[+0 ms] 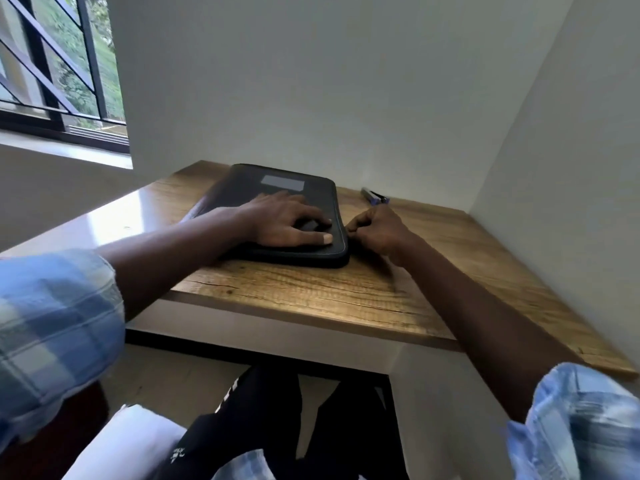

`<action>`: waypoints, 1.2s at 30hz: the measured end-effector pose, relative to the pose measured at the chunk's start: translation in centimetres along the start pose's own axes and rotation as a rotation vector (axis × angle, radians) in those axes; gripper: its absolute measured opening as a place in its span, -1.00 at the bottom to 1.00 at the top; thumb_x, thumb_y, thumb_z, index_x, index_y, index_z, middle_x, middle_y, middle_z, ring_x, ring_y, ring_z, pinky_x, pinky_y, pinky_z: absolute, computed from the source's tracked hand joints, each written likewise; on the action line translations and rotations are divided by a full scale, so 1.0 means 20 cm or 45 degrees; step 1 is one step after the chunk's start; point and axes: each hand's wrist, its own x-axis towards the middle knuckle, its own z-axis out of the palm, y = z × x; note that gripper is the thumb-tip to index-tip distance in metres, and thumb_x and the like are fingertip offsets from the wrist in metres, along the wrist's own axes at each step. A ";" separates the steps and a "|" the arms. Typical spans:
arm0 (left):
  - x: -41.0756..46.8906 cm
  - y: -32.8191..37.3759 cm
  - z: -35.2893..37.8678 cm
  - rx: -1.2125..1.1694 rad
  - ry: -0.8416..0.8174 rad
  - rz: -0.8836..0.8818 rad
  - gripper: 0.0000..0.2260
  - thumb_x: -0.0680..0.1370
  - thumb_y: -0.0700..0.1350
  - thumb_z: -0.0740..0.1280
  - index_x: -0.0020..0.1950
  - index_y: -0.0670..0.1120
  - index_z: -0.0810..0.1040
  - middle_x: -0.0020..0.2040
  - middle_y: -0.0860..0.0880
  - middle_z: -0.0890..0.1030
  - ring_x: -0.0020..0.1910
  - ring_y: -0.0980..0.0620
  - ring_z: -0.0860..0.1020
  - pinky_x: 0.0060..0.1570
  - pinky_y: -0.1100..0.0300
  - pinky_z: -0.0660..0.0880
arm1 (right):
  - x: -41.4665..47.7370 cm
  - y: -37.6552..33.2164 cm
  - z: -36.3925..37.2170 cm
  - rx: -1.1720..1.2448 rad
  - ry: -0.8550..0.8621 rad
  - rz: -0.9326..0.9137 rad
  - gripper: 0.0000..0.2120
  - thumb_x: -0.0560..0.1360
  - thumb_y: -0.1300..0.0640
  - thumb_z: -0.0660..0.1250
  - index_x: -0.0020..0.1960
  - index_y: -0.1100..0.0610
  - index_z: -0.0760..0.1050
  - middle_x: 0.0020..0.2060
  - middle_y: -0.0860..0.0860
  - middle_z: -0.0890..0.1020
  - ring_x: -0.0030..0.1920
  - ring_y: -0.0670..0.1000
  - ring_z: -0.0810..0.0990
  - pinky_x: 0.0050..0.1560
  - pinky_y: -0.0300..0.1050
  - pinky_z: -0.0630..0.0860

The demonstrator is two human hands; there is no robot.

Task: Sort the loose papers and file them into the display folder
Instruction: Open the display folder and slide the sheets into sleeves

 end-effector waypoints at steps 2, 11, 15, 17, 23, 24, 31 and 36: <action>0.04 -0.04 -0.01 -0.025 0.056 0.074 -0.18 0.38 0.63 -0.06 0.46 0.23 0.44 0.11 0.02 0.55 0.08 0.00 0.52 0.13 -0.02 0.49 | 0.08 0.03 -0.01 0.046 -0.099 -0.016 -0.79 0.52 0.31 0.44 -0.21 0.06 0.69 -0.15 0.04 0.73 -0.03 -0.01 0.66 0.00 -0.10 0.59; 0.19 -0.18 0.03 -0.077 0.069 0.069 -0.31 0.44 0.57 0.06 0.44 0.24 0.42 0.09 0.03 0.44 0.08 0.02 0.45 0.12 -0.05 0.49 | 0.40 0.09 -0.03 0.163 -0.311 -0.100 -0.85 0.46 0.36 0.49 -0.16 0.13 0.71 -0.06 0.17 0.74 0.07 0.12 0.68 0.20 0.06 0.62; 0.20 -0.19 0.05 -0.079 0.097 0.074 -0.37 0.45 0.58 0.09 0.42 0.32 0.38 0.05 0.09 0.40 0.07 0.05 0.42 0.08 -0.01 0.45 | 0.47 0.11 -0.01 0.203 -0.282 -0.118 -0.86 0.45 0.35 0.51 -0.17 0.13 0.70 -0.05 0.19 0.74 -0.01 0.04 0.66 0.02 -0.27 0.60; 0.19 -0.19 0.06 -0.077 0.124 0.066 -0.36 0.44 0.60 0.09 0.41 0.34 0.36 0.04 0.11 0.38 0.07 0.06 0.40 0.06 0.00 0.42 | 0.51 0.12 0.01 0.223 -0.249 -0.125 -0.86 0.45 0.36 0.50 -0.17 0.15 0.70 -0.10 0.17 0.74 -0.06 0.01 0.65 0.02 -0.18 0.62; 0.17 -0.17 0.06 -0.062 0.137 0.066 -0.38 0.45 0.57 0.15 0.44 0.33 0.36 0.04 0.13 0.32 0.10 0.09 0.36 0.06 0.06 0.36 | 0.70 0.13 0.11 0.176 -0.027 -0.105 -0.83 0.45 0.35 0.48 -0.23 0.12 0.72 -0.21 0.04 0.75 -0.13 -0.03 0.68 0.07 -0.03 0.65; 0.17 -0.16 0.06 -0.059 0.124 0.064 -0.37 0.45 0.56 0.14 0.44 0.33 0.36 0.05 0.13 0.31 0.10 0.09 0.35 0.04 0.07 0.33 | 0.75 0.13 0.13 0.169 0.016 -0.091 -0.77 0.45 0.35 0.48 -0.29 0.08 0.69 -0.27 -0.01 0.73 -0.18 -0.05 0.67 0.04 0.00 0.65; 0.17 -0.18 0.06 -0.073 0.104 0.079 -0.35 0.45 0.60 0.10 0.44 0.32 0.33 0.15 0.14 0.33 0.16 0.13 0.34 0.07 0.11 0.36 | 1.13 0.10 0.22 0.047 0.128 -0.056 -0.83 0.43 0.34 0.41 -0.18 0.15 0.74 -0.20 0.08 0.74 -0.09 0.07 0.69 0.09 0.10 0.66; 0.17 -0.19 0.06 -0.089 0.092 0.076 -0.34 0.44 0.60 0.13 0.47 0.35 0.29 0.21 0.18 0.33 0.22 0.15 0.35 0.11 0.07 0.44 | 1.34 0.13 0.24 -0.017 0.114 -0.151 -0.79 0.41 0.39 0.35 -0.13 0.22 0.74 -0.17 0.15 0.74 -0.06 0.16 0.70 0.06 0.09 0.65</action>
